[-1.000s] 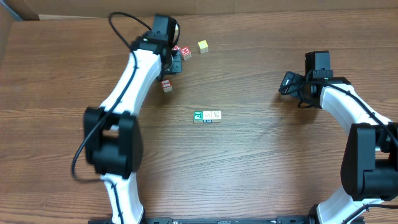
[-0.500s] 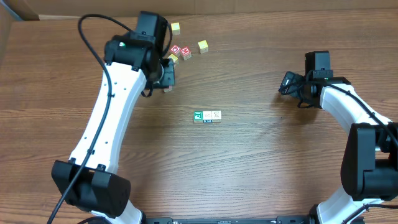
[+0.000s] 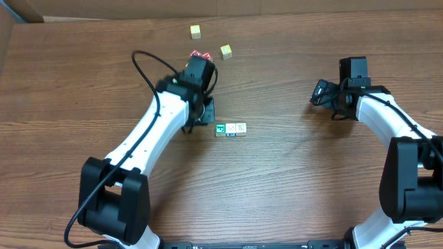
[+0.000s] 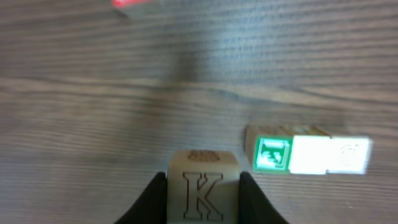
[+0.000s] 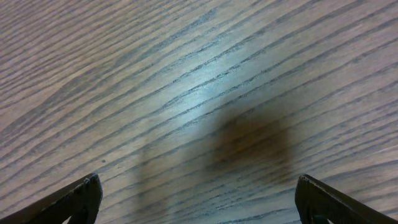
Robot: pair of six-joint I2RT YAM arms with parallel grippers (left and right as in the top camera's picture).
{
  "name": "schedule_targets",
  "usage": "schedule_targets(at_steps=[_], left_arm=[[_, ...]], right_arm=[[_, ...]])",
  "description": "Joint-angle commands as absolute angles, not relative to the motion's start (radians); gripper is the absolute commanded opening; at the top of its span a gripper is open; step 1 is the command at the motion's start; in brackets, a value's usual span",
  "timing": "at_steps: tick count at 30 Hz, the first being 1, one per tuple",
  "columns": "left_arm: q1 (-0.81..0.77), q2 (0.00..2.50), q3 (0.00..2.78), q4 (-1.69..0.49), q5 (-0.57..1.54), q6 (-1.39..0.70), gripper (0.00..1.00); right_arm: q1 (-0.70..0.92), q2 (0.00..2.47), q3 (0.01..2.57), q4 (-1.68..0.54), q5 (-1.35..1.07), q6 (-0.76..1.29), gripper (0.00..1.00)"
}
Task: Flip 5 blocks
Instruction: 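Carry the K block to the left end of the row and lower it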
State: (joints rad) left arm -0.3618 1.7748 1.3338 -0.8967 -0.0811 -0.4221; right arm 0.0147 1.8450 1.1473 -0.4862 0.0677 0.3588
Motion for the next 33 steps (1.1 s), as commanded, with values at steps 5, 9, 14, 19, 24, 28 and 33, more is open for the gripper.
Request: schedule_targets(at_steps=[5,9,14,19,24,28,33], left_arm=[[-0.368,1.778,1.136,-0.677,-0.078,-0.45,0.18],[-0.369,1.778,1.077,-0.613,-0.077,-0.45,0.18],[-0.37,1.778,1.045,-0.573,-0.077,-0.45,0.2],[-0.37,1.778,1.045,-0.571,-0.077,-0.45,0.29],[-0.367,1.778,1.05,-0.57,-0.078,-0.449,0.41],[-0.357,1.775,1.082,-0.579,-0.077,-0.445,0.43],[-0.345,1.765,1.185,-0.648,-0.078,-0.437,0.43]], right_arm=[[0.011,1.848,1.165,-0.481,0.077,0.351,1.0],[0.011,1.848,1.165,-0.481,0.077,0.351,1.0],[0.011,1.848,1.165,-0.481,0.077,0.351,1.0],[0.011,1.848,1.165,-0.481,0.077,0.351,1.0],[0.011,1.848,1.165,-0.481,0.077,0.351,1.0],[0.011,1.848,1.165,-0.481,0.077,0.351,1.0],[0.011,1.848,1.165,-0.481,0.077,0.351,1.0]])
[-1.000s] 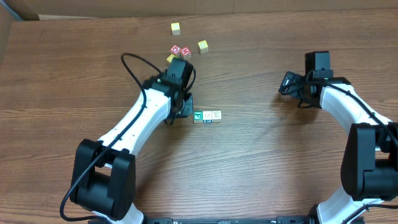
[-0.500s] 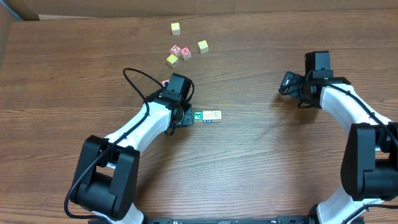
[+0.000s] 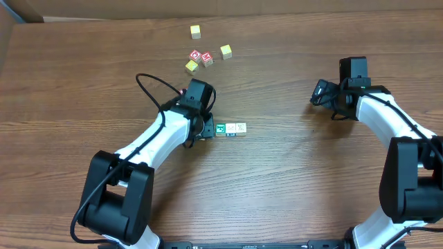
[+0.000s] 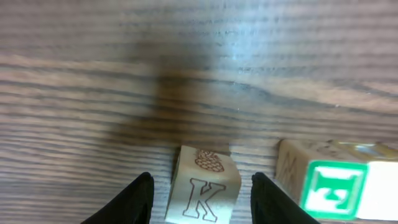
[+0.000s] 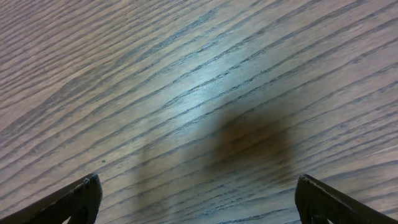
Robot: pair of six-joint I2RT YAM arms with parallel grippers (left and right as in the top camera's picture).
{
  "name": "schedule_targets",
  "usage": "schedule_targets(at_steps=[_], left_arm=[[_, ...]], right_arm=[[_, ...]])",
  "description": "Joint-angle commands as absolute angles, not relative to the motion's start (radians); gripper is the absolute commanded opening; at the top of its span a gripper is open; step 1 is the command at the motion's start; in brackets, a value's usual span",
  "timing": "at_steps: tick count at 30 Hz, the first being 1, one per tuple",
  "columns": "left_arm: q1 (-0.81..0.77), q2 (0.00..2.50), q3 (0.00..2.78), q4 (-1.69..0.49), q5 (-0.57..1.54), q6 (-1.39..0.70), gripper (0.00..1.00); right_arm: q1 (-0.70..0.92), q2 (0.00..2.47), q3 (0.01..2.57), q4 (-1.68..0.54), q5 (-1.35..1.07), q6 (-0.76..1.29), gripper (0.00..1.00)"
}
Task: Flip 5 blocks
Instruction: 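Carry the K block to the left end of the row and lower it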
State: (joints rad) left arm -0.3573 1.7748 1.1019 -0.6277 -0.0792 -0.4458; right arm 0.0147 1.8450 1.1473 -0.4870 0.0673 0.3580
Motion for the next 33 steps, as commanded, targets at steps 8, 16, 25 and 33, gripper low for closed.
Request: schedule_targets(at_steps=[8,16,25,33], left_arm=[[-0.344,1.765,1.307,-0.816,-0.128,-0.427,0.14],[-0.339,1.767,1.227,-0.856,-0.182,-0.427,0.04],[-0.339,1.767,1.069,-0.699,-0.21,-0.432,0.04],[-0.339,1.767,1.045,-0.639,-0.1,-0.443,0.04]], right_arm=[[0.011,1.848,1.165,-0.481,0.077,0.351,1.0],[0.011,1.848,1.165,-0.481,0.077,0.351,1.0],[0.011,1.848,1.165,-0.481,0.077,0.351,1.0],[0.011,1.848,1.165,-0.481,0.077,0.351,1.0]])
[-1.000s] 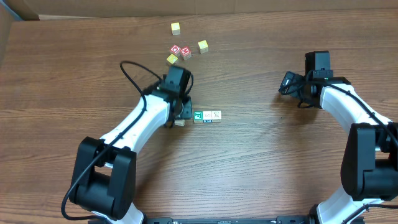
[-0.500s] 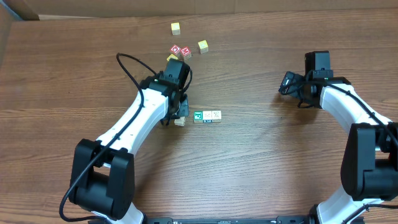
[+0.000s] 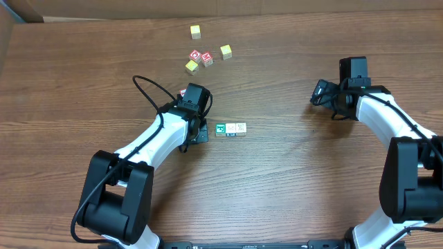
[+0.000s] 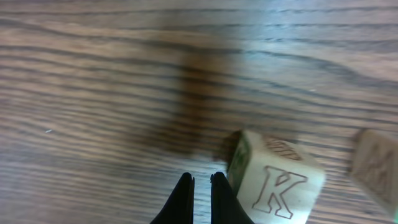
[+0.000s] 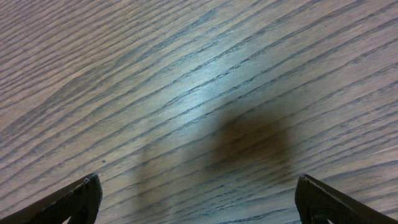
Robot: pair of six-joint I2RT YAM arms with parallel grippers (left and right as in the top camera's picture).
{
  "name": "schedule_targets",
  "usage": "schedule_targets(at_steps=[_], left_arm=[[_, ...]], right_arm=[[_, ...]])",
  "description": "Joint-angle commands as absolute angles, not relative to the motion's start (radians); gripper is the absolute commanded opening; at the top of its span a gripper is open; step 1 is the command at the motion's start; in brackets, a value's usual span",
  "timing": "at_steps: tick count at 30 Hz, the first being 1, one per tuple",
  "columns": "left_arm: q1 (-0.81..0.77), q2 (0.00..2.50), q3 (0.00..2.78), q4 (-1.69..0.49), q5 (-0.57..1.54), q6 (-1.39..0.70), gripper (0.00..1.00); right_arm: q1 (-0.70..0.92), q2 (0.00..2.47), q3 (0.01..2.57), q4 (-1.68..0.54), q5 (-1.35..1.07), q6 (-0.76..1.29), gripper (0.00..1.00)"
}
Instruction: Flip 5 blocks
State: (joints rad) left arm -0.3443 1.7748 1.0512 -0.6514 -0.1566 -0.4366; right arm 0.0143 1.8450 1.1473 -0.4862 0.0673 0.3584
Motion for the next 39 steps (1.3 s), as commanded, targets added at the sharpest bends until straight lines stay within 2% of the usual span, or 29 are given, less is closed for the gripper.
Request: schedule_targets(at_steps=[1,39], left_arm=[[-0.339,1.767,1.045,-0.634,-0.092,-0.443,0.04],[-0.341,1.767,1.044,-0.541,-0.025,-0.458,0.06]], right_arm=[[0.011,1.848,1.165,-0.481,0.077,0.351,1.0],[0.011,1.848,1.165,-0.481,0.077,0.351,1.0]])
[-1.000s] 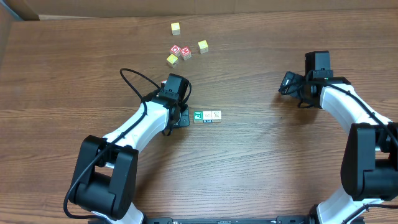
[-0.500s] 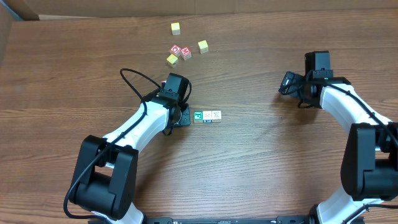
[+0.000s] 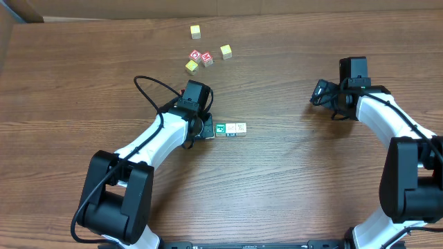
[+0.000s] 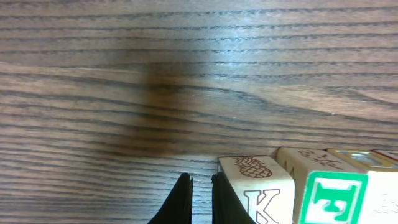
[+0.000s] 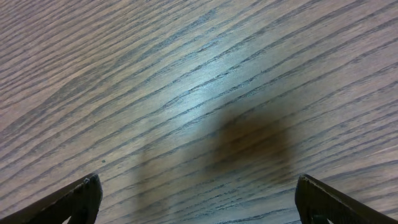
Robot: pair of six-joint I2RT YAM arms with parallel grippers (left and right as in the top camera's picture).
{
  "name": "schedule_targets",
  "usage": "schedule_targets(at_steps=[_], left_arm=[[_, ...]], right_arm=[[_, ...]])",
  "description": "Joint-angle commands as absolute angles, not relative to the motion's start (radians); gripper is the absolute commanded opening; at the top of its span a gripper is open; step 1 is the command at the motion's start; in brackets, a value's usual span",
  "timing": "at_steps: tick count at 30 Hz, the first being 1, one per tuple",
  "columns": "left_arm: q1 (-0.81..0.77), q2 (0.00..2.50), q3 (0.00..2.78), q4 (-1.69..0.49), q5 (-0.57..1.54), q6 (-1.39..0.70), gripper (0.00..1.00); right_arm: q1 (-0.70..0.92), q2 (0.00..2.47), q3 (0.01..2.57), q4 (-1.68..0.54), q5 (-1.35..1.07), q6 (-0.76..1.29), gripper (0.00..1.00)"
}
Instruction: Flip 5 blocks
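Observation:
A wooden block with a K and a pineapple [image 4: 256,186] stands square on the table, touching a green-faced block [image 4: 333,199] on its right. These head the short row of blocks [image 3: 230,129]. My left gripper [image 4: 200,182] is shut with nothing between its fingers, its right finger against the K block's left side. In the overhead view the left gripper [image 3: 201,128] covers that end of the row. My right gripper [image 5: 198,182] is open over bare wood at the far right [image 3: 320,92].
Several loose blocks lie at the back: a yellow one [image 3: 196,31], another yellow [image 3: 226,51], two red-faced ones [image 3: 201,58] and a yellow one [image 3: 190,66]. The left arm's black cable [image 3: 149,86] loops beside them.
The K block was skewed and apart from the green block; now it stands straight and touches it. My shut left gripper has shifted right, staying at the block's left side. The right arm is unchanged.
My left gripper held the K block to the left of the row. Then it was open with the block resting tilted on the table beside the green block. Then it was shut and empty left of the skewed block, which now sits flush in the row.

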State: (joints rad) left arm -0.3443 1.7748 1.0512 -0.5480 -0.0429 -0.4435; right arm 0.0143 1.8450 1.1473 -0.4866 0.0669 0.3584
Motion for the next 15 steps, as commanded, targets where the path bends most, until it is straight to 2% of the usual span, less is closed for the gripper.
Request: schedule_targets(at_steps=[1,8,15], left_arm=[[-0.341,1.767,1.044,-0.54,-0.025,-0.458,0.06],[-0.335,1.764,1.055,-0.545,-0.087,-0.448,0.04],[-0.333,1.71,1.153,-0.686,-0.013,-0.442,0.04]], right_arm=[[0.011,1.848,1.165,-0.481,0.077,0.351,1.0],[0.011,1.848,1.165,-0.481,0.077,0.351,1.0],[0.011,1.848,1.165,-0.481,0.077,0.351,1.0]])
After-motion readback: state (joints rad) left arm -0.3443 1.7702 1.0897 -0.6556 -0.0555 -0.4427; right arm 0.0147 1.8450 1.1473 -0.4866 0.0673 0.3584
